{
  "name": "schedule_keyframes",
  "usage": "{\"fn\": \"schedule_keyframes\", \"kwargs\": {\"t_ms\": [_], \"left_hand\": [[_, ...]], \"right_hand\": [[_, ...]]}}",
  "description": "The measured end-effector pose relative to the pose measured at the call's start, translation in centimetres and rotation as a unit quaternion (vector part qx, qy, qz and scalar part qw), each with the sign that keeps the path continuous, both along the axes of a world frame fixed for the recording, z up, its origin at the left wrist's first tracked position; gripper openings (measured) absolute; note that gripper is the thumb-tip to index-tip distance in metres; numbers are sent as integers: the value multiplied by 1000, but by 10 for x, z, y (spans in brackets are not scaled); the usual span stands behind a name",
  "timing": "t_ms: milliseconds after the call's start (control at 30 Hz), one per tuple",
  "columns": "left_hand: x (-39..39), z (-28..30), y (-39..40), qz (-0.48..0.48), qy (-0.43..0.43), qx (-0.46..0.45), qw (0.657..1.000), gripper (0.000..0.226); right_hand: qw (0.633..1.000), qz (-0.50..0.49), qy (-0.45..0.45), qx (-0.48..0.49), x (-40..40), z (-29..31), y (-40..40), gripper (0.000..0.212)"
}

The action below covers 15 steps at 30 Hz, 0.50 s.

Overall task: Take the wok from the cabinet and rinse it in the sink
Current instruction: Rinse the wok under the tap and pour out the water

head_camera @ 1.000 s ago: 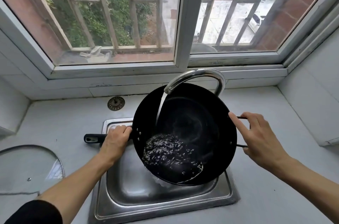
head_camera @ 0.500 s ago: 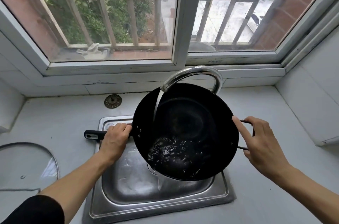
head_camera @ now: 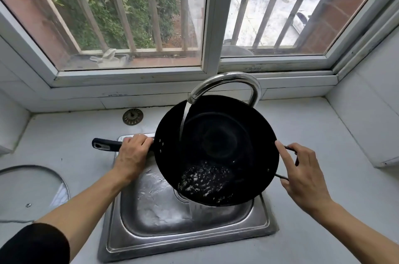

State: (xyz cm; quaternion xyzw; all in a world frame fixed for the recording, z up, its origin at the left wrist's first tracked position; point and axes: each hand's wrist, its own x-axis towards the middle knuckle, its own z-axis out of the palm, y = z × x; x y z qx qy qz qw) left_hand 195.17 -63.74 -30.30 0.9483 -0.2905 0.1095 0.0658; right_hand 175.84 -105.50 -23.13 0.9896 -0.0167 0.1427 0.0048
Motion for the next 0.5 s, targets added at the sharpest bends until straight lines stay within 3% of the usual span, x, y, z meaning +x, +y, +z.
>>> {"fn": "schedule_keyframes", "kwargs": {"t_ms": [333, 500], "left_hand": [[3, 35, 46, 31, -42, 25, 998, 25], [5, 45, 73, 60, -56, 20, 996, 23]], "right_hand": [[999, 15, -17, 44, 34, -21, 29, 108], [997, 37, -37, 65, 56, -25, 48, 97]]}}
